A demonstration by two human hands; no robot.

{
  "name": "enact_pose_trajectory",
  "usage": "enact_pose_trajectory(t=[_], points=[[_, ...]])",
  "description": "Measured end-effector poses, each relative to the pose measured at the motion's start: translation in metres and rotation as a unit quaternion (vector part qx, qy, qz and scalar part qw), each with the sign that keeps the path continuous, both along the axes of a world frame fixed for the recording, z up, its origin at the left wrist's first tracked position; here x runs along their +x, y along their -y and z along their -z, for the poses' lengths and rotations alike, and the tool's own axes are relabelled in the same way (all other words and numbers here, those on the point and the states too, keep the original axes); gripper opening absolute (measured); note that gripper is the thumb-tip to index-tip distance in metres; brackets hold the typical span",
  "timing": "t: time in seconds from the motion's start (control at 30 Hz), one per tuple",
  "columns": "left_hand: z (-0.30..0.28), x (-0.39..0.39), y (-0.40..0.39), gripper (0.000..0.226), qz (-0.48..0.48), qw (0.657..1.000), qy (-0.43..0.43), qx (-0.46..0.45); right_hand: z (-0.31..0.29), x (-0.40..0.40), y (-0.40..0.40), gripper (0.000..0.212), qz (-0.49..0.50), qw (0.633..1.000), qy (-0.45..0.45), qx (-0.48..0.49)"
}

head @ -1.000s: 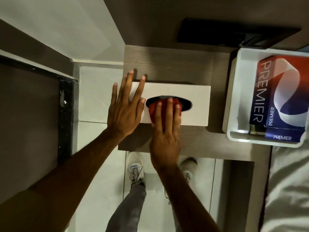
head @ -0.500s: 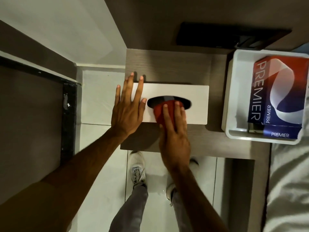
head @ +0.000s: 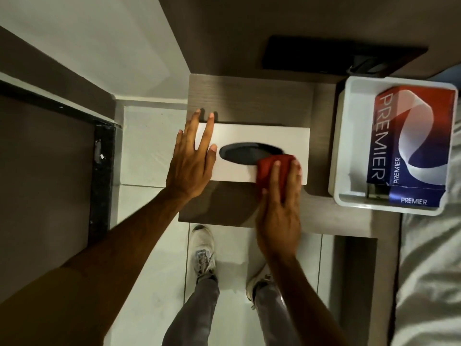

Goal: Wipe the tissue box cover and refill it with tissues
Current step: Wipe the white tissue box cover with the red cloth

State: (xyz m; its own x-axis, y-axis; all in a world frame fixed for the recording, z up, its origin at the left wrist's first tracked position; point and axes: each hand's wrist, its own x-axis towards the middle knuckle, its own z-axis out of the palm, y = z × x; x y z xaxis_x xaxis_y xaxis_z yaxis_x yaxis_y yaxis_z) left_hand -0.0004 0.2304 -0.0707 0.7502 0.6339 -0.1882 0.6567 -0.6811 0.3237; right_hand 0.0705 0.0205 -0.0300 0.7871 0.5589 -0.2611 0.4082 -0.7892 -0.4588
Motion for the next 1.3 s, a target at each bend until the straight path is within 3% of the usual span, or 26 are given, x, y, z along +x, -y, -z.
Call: enact_pose_trajectory(t=[0.07,0.13,0.2,0.3,0.37,0.53,0.8,0.87,1.0,1.03,1.07,1.17,1.2,1.3], points=[[0.002,-0.001,0.0,0.06,0.001,1.0,0.0,0.008,0.002,0.006,-0.002,0.061,0.083,0.996,0.003,0.009],[0.005,-0.002,0.001,0.059,0.004,1.0,0.005,0.015,0.005,-0.001,-0.018,0.062,0.103,0.995,0.016,-0.003],[0.006,-0.002,0.001,0.059,0.004,1.0,0.01,0.016,0.005,-0.016,-0.038,0.067,0.056,0.998,0.023,-0.006],[0.005,-0.002,0.001,0.058,0.002,1.0,0.003,0.019,0.004,-0.031,-0.038,0.092,-0.104,0.994,0.016,0.001],[0.003,-0.002,0.0,0.058,0.005,1.0,-0.006,0.02,0.002,-0.02,-0.021,0.096,-0.121,0.993,0.01,-0.008],[0.004,-0.002,0.0,0.059,0.005,1.0,0.0,0.015,0.009,0.02,-0.001,0.059,0.071,0.997,0.027,0.009],[0.007,-0.002,0.0,0.057,0.003,1.0,0.0,0.021,0.022,0.059,-0.059,0.058,0.126,0.99,0.05,0.024],[0.006,-0.003,0.0,0.057,-0.001,1.0,-0.004,0.019,0.018,0.055,-0.071,0.062,0.096,0.994,0.052,0.003],[-0.001,-0.003,0.001,0.059,-0.006,1.0,-0.021,0.016,0.015,0.047,-0.075,0.079,-0.169,0.985,0.039,-0.003],[-0.002,-0.002,0.001,0.06,-0.006,1.0,-0.026,0.013,0.015,0.054,-0.071,0.08,-0.198,0.979,0.045,-0.004],[-0.004,-0.001,0.001,0.06,-0.004,1.0,-0.029,0.01,0.015,0.061,-0.068,0.08,-0.178,0.983,0.044,-0.003],[-0.006,0.0,0.001,0.062,0.0,0.999,-0.032,0.008,0.012,0.061,-0.074,0.07,0.032,0.999,0.012,-0.002],[-0.005,0.0,0.001,0.063,0.001,0.999,-0.031,0.006,0.01,0.052,-0.083,0.07,0.052,0.999,0.009,-0.007],[-0.002,-0.002,0.001,0.065,0.005,1.0,-0.03,-0.004,0.007,0.023,-0.107,0.083,-0.099,0.995,0.005,0.007]])
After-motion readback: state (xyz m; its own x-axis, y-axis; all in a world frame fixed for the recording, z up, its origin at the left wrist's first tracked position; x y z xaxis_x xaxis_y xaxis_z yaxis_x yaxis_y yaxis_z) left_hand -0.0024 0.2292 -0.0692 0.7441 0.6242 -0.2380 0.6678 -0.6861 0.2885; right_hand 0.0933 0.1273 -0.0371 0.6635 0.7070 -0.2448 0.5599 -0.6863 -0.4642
